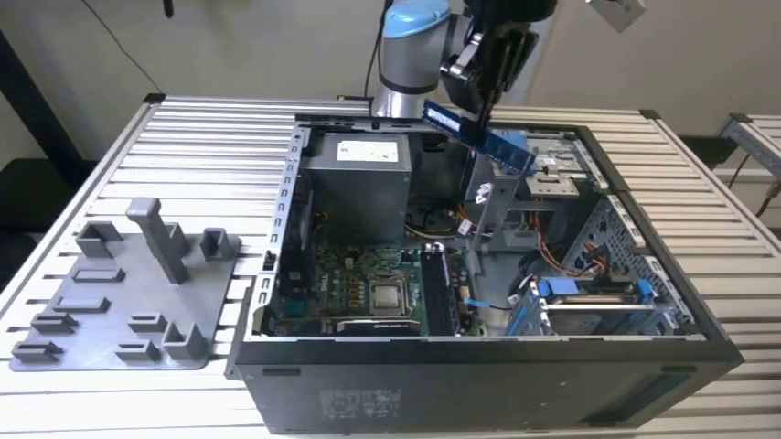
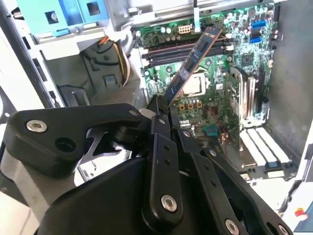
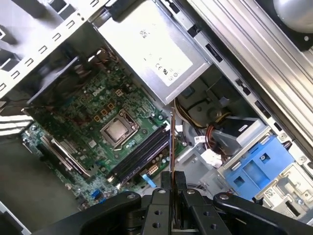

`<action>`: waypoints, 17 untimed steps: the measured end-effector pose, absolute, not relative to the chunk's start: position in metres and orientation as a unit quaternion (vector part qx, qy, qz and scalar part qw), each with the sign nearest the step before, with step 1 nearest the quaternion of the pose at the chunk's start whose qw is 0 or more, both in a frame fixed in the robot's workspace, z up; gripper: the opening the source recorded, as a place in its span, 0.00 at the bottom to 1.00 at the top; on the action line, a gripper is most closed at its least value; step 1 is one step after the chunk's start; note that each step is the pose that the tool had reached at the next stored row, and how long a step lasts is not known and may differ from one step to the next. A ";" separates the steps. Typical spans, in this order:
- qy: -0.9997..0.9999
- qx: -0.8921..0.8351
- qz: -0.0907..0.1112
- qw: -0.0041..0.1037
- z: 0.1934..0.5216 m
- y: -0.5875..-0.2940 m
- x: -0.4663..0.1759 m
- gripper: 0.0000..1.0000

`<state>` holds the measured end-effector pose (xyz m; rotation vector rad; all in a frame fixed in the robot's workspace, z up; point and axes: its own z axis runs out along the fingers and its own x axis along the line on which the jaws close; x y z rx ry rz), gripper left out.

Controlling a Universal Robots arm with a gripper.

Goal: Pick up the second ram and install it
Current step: 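Insert the second ram into the second slot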

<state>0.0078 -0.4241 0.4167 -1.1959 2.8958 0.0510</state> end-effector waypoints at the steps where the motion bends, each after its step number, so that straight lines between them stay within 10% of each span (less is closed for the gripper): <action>1: 0.927 -0.374 0.016 0.004 0.417 -0.424 0.008 0.14; 17: 0.969 -0.247 0.016 0.006 0.416 -0.424 0.008 0.14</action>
